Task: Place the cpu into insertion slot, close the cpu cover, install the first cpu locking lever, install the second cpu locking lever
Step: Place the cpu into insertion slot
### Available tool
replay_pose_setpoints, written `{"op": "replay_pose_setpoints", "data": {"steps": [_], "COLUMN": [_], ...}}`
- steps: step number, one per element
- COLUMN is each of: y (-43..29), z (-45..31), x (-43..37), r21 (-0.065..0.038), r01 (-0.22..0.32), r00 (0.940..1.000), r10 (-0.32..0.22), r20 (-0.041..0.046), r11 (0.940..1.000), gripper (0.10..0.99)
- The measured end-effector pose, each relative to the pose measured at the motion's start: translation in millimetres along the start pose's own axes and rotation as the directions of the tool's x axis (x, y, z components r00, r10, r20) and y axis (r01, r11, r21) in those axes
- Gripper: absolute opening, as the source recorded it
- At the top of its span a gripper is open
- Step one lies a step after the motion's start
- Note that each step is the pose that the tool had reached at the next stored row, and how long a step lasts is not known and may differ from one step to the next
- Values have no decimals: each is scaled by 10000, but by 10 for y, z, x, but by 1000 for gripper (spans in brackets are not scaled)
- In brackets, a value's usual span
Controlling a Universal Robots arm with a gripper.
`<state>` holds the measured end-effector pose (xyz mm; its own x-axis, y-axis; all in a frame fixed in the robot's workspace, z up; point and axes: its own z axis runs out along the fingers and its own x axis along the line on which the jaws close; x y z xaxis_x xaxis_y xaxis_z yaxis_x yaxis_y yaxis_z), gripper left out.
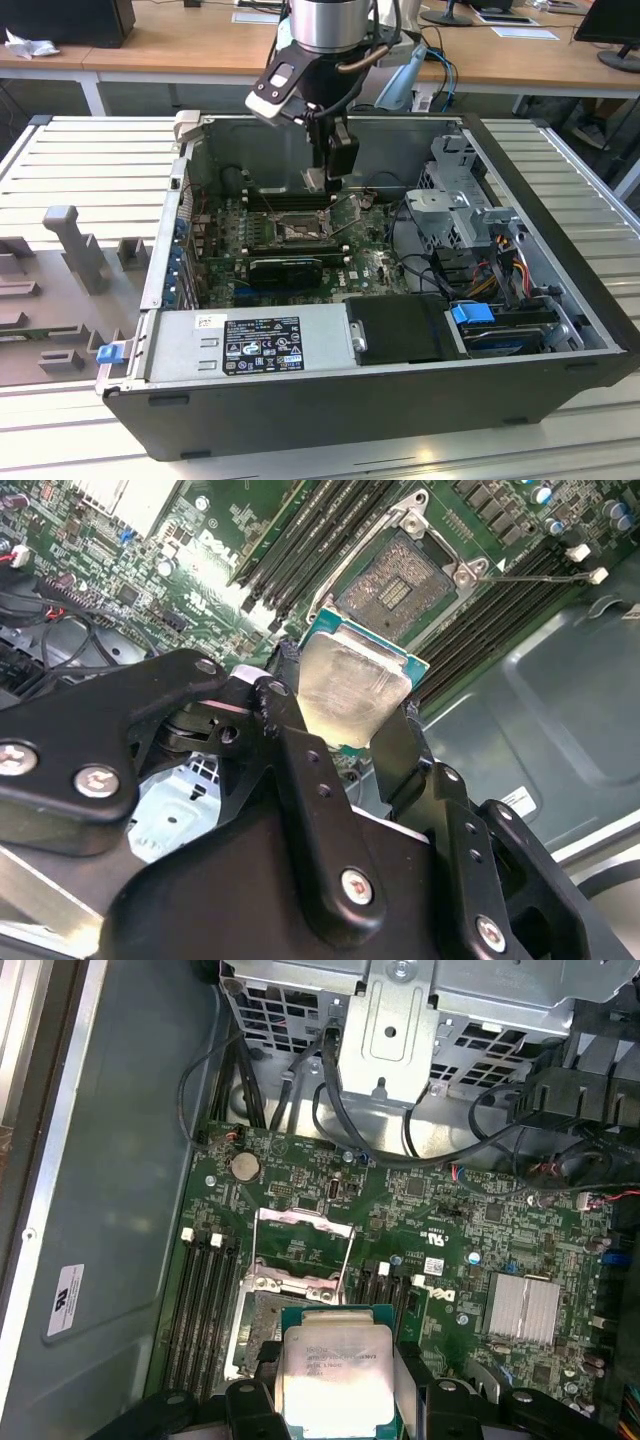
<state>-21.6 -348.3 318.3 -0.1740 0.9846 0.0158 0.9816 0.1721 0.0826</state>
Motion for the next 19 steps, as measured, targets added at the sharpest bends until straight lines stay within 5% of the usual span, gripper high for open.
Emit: {"op": "replay_pose_setpoints", "data": {"steps": [19], "y": [-8], "z": [102], "x": [-2], "r21": [-1], "r01": [0], "r00": [10000], "r10": [0], "r20": [-1], "r11": [10000], "gripper": [529]}}
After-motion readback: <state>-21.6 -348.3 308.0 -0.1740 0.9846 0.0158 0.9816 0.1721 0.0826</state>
